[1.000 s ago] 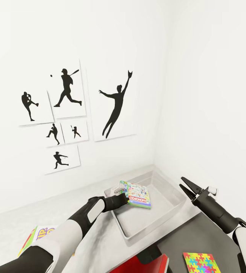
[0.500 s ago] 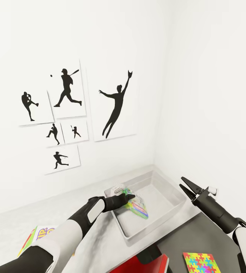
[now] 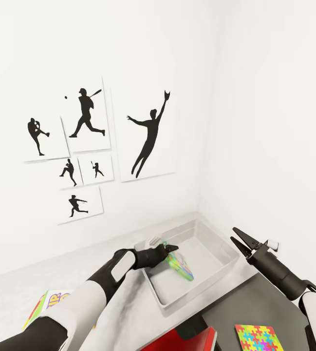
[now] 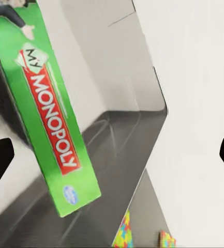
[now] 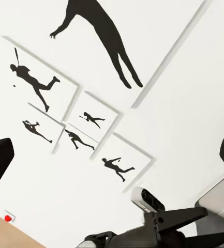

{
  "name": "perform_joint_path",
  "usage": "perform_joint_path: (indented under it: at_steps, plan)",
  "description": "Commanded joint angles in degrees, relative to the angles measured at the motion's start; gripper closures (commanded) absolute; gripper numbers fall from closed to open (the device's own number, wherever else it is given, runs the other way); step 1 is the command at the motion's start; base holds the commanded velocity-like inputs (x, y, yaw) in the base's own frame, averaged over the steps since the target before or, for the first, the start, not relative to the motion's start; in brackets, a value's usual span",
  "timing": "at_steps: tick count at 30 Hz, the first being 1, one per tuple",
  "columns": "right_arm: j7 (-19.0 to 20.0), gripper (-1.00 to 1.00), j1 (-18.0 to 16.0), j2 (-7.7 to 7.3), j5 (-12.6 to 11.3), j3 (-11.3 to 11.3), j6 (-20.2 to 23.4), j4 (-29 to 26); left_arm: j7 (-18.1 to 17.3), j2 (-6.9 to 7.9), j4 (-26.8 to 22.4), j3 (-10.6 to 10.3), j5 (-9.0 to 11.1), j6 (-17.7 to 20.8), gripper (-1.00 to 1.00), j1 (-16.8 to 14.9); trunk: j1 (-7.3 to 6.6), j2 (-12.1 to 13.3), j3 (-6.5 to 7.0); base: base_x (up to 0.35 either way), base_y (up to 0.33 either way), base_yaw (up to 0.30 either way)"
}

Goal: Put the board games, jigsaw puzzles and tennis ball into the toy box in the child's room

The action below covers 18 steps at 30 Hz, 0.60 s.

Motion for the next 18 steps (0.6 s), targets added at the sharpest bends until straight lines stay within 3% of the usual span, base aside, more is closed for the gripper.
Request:
perform_joint_path:
  at_steps: [1, 6, 8, 9, 10, 13, 14, 15, 16, 18]
  plan:
    - [0.2, -1.00, 0.0, -0.03, 0.0, -0.1, 0.3, 0.0, -0.2, 0.00, -1.2, 0.0, 0.1, 1.2, -1.00, 0.0, 0.03, -0.1, -0.06, 0.000, 0.000, 0.000]
    - [0.2, -1.00, 0.0, -0.21, 0.0, -0.1, 0.4, 0.0, -0.3, 0.00, -3.9, 2.2, 0.2, 6.6, -1.00, 0.0, 0.03, -0.1, -0.06, 0.000, 0.000, 0.000]
    - [0.2, -1.00, 0.0, -0.24, -0.1, -0.1, 0.4, 0.0, -0.3, 0.00, -4.7, 6.4, 0.1, 8.7, -1.00, 0.0, 0.03, -0.1, -0.06, 0.000, 0.000, 0.000]
    - [0.2, -1.00, 0.0, -0.25, -0.1, -0.1, 0.4, 0.0, -0.3, 1.24, -5.2, 9.0, 0.1, 9.7, -1.00, 0.0, 0.03, -0.1, -0.06, 0.000, 0.000, 0.000]
    - [0.2, -1.00, 0.0, -0.25, -0.1, -0.1, 0.4, 0.0, -0.3, 2.44, -5.5, 10.3, 0.1, 10.3, -1.00, 0.0, 0.03, -0.1, -0.06, 0.000, 0.000, 0.000]
    - [0.2, -1.00, 0.0, -0.26, -0.1, -0.1, 0.4, 0.0, -0.4, 10.11, -8.1, 15.7, 0.0, 15.1, -1.00, 0.0, 0.03, -0.1, -0.06, 0.000, 0.000, 0.000]
    - [0.2, -1.00, 0.0, -0.26, -0.1, -0.1, 0.4, 0.0, -0.4, 11.35, -8.6, 16.2, 0.0, 15.7, -1.00, 0.0, 0.03, -0.1, -0.06, 0.000, 0.000, 0.000]
    - [0.2, -1.00, 0.0, -0.26, -0.1, -0.1, 0.4, 0.0, -0.5, 14.11, -9.6, 16.8, 0.0, 16.8, -1.00, 0.0, 0.03, -0.1, -0.06, 0.000, 0.000, 0.000]
    - [0.2, -1.00, 0.0, -0.26, -0.1, -0.1, 0.4, 0.0, -0.6, 15.52, -10.2, 17.0, 0.0, 17.2, -1.00, 0.0, 0.03, -0.1, -0.06, 0.000, 0.000, 0.000]
    - [0.2, -1.00, 0.0, -0.26, -0.1, -0.1, 0.4, 0.0, -0.8, 20.63, -11.8, 17.6, 0.2, 18.2, -1.00, 0.0, 0.03, -0.1, -0.06, 0.000, 0.000, 0.000]
